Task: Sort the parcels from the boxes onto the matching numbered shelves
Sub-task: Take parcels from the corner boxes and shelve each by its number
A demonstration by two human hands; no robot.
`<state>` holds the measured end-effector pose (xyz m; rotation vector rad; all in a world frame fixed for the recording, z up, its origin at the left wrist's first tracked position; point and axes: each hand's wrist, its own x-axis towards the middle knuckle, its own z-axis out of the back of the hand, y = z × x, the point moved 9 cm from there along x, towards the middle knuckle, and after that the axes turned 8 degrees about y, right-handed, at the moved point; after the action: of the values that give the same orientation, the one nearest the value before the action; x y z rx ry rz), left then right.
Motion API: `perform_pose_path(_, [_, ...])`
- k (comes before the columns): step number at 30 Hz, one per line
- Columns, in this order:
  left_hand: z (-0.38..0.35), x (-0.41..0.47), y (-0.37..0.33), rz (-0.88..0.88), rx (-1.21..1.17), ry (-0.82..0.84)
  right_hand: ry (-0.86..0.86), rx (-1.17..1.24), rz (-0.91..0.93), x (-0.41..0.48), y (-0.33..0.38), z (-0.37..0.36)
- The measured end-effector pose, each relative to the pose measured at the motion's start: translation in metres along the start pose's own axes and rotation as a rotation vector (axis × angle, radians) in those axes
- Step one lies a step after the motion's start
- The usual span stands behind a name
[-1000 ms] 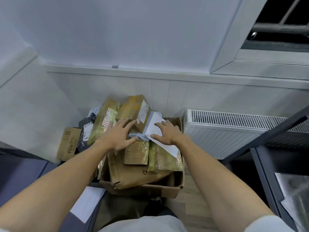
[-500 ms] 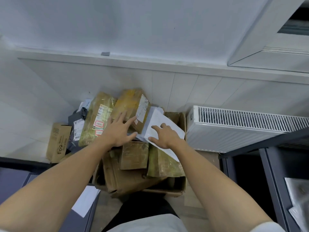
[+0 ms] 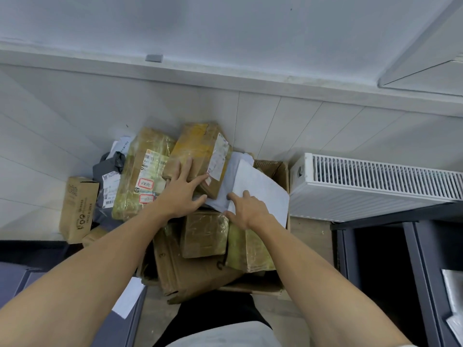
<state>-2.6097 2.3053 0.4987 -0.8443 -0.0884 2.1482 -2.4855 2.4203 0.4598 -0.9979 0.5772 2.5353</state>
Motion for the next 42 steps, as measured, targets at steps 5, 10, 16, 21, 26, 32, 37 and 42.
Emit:
perform_pose_path(5, [0.004,-0.005,-0.002,-0.001,-0.097,-0.021,-0.299,0.2,-0.035,-0.023,-0.009,0.034])
perform_pose_path(10, [0.004,-0.009,-0.007,0.03,-0.117,0.022,-0.601,0.401,-0.004,-0.065,-0.015,0.092])
perform_pose_path(16, [0.004,-0.007,-0.009,0.08,0.016,0.076,-0.934,0.702,0.182,-0.125,-0.006,0.141])
perform_pose_path(21, [0.002,-0.006,-0.012,0.104,0.073,0.066,-1.004,0.91,-0.086,-0.133,-0.033,0.095])
perform_pose_path(26, [0.004,-0.008,-0.005,0.096,0.08,-0.022,-0.645,0.984,-0.433,-0.115,-0.067,-0.008])
perform_pose_path(32, [0.014,-0.004,0.002,0.055,-0.033,-0.116,-0.268,0.939,-0.443,-0.092,-0.07,-0.071])
perform_pose_path(37, [0.018,0.012,0.018,0.124,-0.103,-0.101,-0.086,0.791,-0.324,-0.07,-0.053,-0.098])
perform_pose_path(42, [0.012,0.024,0.028,0.147,-0.167,-0.109,-0.048,0.683,-0.288,-0.06,-0.051,-0.103])
